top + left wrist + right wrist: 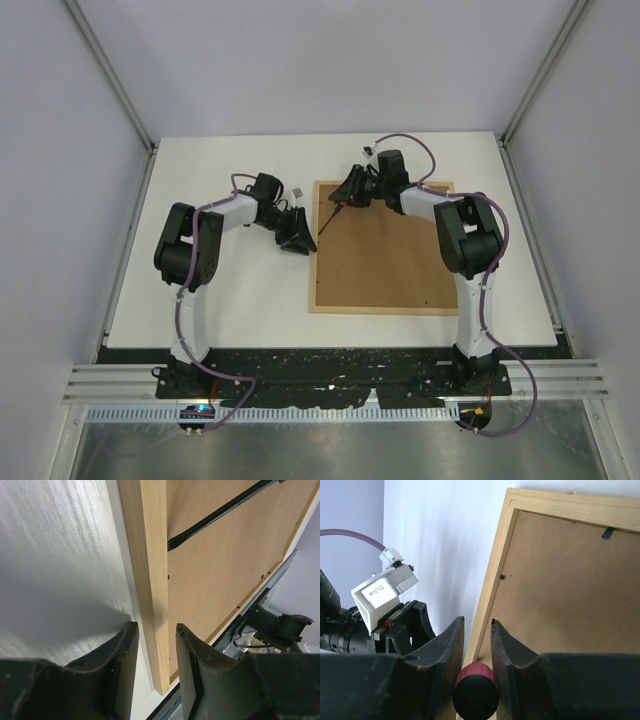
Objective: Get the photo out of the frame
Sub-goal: Release the photo frame item from the photo frame.
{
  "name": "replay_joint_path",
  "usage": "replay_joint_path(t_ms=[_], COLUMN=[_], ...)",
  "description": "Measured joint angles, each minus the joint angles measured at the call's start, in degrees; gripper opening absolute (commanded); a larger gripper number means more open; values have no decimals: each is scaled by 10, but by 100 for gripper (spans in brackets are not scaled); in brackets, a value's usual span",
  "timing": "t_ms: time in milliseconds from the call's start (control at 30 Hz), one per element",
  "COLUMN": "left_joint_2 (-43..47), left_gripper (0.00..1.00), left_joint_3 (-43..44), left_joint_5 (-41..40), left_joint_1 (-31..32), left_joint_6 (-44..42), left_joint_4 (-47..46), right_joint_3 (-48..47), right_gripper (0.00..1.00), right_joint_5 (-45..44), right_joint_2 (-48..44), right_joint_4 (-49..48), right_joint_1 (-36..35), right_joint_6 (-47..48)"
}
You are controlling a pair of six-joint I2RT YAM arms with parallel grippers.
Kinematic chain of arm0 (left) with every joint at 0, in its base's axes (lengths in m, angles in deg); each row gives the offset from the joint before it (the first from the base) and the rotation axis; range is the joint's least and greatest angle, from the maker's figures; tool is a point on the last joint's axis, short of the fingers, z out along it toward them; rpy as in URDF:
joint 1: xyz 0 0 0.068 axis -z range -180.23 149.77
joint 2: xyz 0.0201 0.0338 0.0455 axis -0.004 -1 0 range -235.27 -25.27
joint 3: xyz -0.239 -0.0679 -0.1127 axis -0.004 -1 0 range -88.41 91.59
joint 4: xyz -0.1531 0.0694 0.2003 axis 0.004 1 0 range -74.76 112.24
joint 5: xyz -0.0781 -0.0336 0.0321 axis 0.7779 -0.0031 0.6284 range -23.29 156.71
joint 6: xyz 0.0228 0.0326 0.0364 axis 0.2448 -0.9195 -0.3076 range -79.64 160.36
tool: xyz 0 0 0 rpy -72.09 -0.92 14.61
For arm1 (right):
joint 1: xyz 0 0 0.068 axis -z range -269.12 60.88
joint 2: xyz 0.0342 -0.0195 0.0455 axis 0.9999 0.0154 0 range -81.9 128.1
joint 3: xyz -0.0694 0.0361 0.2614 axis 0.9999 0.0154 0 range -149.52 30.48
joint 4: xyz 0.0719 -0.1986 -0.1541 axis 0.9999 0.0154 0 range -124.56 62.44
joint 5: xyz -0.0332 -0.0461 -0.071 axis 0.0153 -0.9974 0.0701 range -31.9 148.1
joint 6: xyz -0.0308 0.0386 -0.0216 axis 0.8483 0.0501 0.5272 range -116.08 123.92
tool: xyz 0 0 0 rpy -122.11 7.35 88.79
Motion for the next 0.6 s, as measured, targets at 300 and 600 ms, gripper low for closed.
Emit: replay_joint_path(t_ms=[300,600], left_joint_2=[0,0], left_gripper=[37,34], left_joint_3=[-5,-7], left_joint_5=[3,-3], left_joint_1=[14,14], left_joint_6=[11,17], left_joint_4=[-5,-5], right_joint_3=[73,166], right_gripper=[8,8], right_joint_5=[13,40], right_joint_2=[-40,-113], right_joint_4=[-49,-64], right_joint_1=[4,-2], right_joint_6=[30,98])
